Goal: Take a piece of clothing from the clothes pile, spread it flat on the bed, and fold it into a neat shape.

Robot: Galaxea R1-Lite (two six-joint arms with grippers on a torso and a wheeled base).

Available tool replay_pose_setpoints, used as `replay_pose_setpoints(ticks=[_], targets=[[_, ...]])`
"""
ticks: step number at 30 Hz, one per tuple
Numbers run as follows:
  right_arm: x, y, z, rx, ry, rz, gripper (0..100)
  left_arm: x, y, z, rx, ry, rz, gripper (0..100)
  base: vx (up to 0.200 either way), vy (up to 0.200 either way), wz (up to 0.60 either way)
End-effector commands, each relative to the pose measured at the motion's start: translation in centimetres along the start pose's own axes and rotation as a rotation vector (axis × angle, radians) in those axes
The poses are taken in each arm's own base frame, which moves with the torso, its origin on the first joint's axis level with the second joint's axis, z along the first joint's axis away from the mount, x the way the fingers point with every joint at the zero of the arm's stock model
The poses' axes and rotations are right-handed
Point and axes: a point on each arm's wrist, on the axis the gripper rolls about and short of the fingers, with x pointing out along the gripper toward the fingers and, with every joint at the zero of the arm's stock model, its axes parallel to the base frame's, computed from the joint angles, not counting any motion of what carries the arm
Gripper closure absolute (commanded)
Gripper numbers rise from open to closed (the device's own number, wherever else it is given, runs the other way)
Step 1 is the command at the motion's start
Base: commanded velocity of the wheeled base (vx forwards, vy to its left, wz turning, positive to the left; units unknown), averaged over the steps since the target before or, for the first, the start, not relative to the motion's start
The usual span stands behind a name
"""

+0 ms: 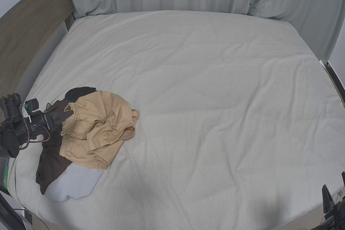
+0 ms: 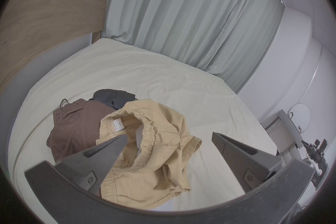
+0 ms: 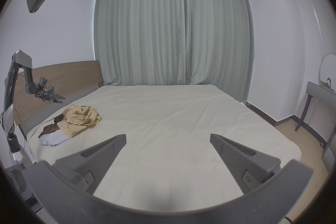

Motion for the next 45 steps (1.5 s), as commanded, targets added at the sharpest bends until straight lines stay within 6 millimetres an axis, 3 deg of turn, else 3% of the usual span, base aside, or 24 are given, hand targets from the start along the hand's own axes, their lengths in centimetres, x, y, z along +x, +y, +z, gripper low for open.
replay_pose_setpoints(ticks=[1,13,22,45], targets=[[0.0,0.0,-0.5,0.0,0.001,-0.001,0,0.9,0.6,-0.7,-0.015,0.023,-0.003,0,0.0,0.0,0.0],[0.0,0.0,-0.5,0.0,0.001,0.001,0,2.9,1.2,-0.6,0.005,0.022,-0.031,0,0.0,0.0,0.0],[0.0,0.0,-0.5,0.0,0.001,0.001,0,4.6,1.1,-1.7,0.009,0.039,-0.064,0,0.0,0.0,0.0],[0.0,0.0,-0.5,0.0,0.001,-0.001,0,6.0,0.9,-3.5,-0.001,0.078,-0.09,0,0.0,0.0,0.0]])
